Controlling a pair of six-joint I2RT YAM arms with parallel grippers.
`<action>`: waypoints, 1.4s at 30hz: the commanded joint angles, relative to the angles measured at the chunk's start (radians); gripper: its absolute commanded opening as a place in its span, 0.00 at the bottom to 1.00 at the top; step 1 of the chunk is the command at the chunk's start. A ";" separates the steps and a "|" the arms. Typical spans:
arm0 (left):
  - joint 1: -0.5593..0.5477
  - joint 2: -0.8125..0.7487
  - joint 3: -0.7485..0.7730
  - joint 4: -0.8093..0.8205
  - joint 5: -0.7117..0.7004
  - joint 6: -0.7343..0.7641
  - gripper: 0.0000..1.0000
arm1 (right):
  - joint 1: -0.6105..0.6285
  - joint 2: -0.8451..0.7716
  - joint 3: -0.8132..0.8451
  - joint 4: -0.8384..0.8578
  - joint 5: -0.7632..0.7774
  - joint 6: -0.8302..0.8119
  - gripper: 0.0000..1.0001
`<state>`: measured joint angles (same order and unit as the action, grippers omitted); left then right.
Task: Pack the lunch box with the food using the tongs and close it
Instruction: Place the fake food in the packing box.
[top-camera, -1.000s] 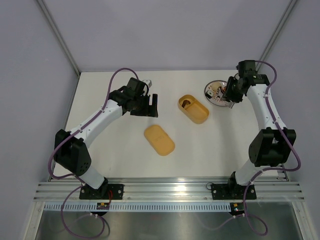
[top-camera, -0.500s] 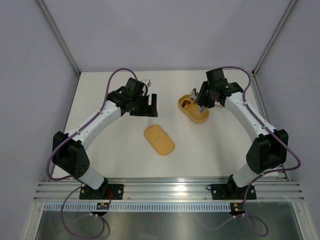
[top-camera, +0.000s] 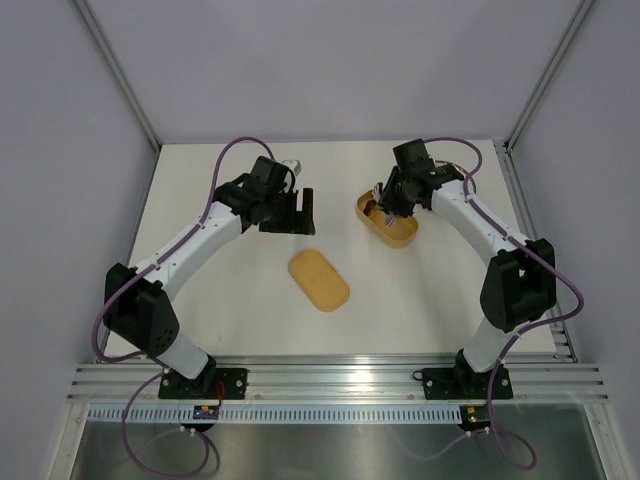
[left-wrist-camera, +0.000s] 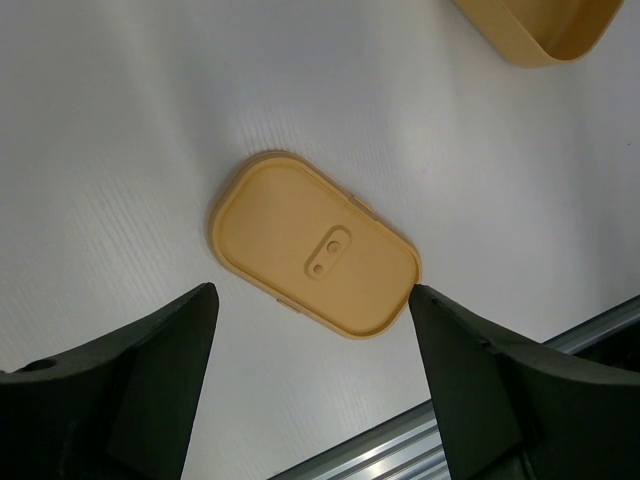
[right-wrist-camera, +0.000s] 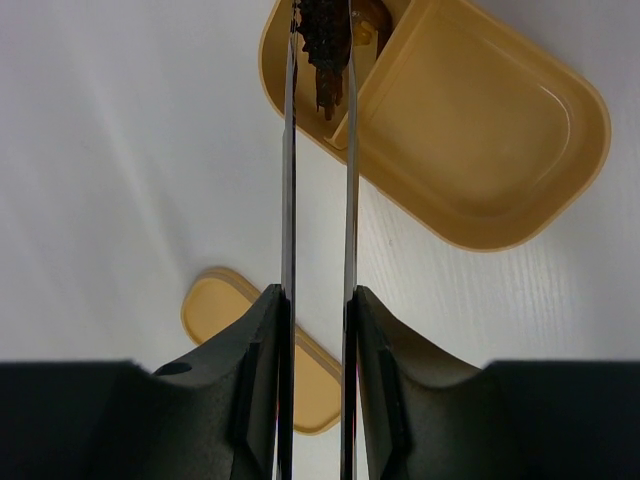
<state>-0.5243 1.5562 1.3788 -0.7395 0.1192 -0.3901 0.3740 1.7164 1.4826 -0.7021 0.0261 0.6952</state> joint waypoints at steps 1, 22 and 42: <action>0.006 -0.036 -0.004 0.028 -0.001 0.014 0.81 | 0.009 0.008 0.041 0.052 0.020 0.020 0.11; 0.004 -0.031 -0.004 0.029 0.000 0.014 0.81 | 0.034 0.028 0.082 0.027 0.024 -0.008 0.49; 0.006 -0.047 -0.021 0.031 -0.010 0.016 0.81 | 0.040 0.058 0.087 -0.004 0.100 -0.014 0.52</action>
<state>-0.5243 1.5459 1.3640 -0.7391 0.1188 -0.3893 0.4061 1.7641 1.5276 -0.7082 0.0914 0.6876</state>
